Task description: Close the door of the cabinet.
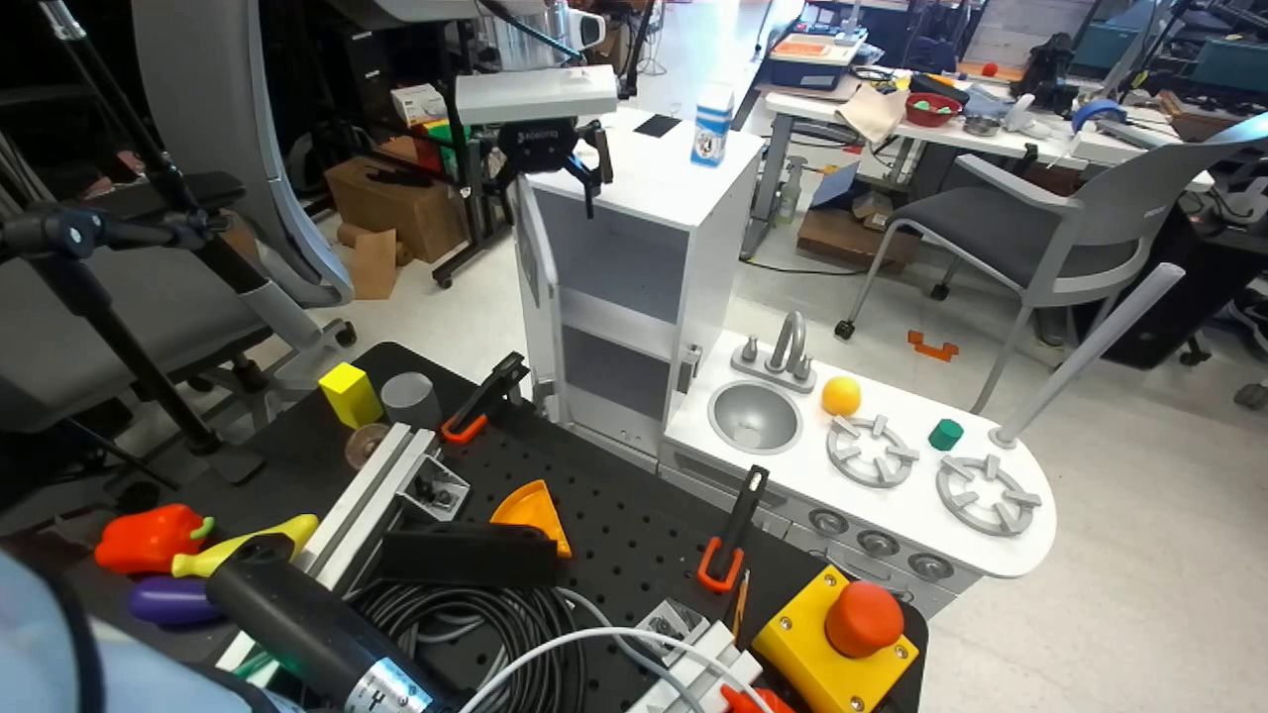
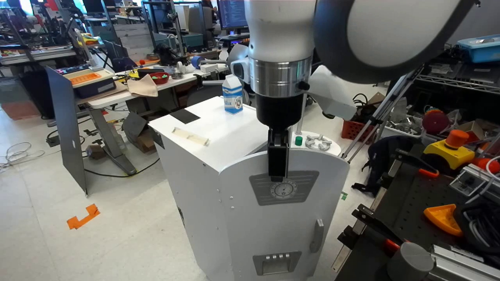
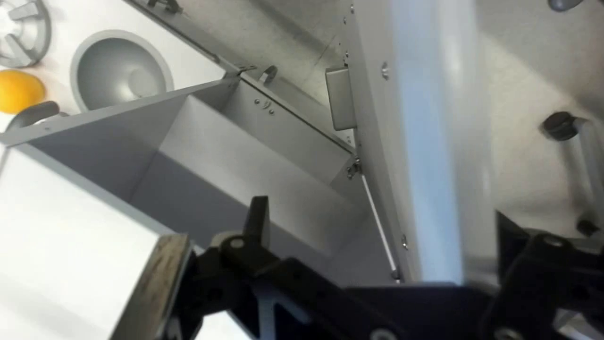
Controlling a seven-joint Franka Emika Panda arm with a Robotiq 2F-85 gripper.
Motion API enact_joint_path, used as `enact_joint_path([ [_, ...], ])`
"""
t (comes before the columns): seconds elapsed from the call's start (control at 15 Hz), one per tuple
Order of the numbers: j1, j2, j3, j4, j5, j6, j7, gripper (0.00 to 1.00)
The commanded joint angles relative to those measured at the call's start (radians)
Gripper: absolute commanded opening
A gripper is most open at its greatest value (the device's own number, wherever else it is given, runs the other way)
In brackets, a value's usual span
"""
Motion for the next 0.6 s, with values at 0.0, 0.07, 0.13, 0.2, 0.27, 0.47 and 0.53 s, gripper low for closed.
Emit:
enact_joint_path([
  [0.0, 0.058, -0.040, -0.087, -0.059, -0.166, 0.109, 0.152, 1.00],
  [0.07, 0.073, -0.051, -0.107, -0.069, -0.215, 0.119, 0.197, 1.00],
  [0.13, 0.088, -0.061, -0.126, -0.082, -0.267, 0.131, 0.242, 1.00],
  [0.2, 0.104, -0.076, -0.145, -0.097, -0.320, 0.144, 0.291, 1.00],
  [0.27, 0.117, -0.087, -0.159, -0.108, -0.369, 0.148, 0.334, 1.00],
  [0.47, 0.156, -0.128, -0.210, -0.149, -0.565, 0.169, 0.510, 1.00],
  [0.53, 0.166, -0.140, -0.225, -0.159, -0.640, 0.170, 0.578, 1.00],
])
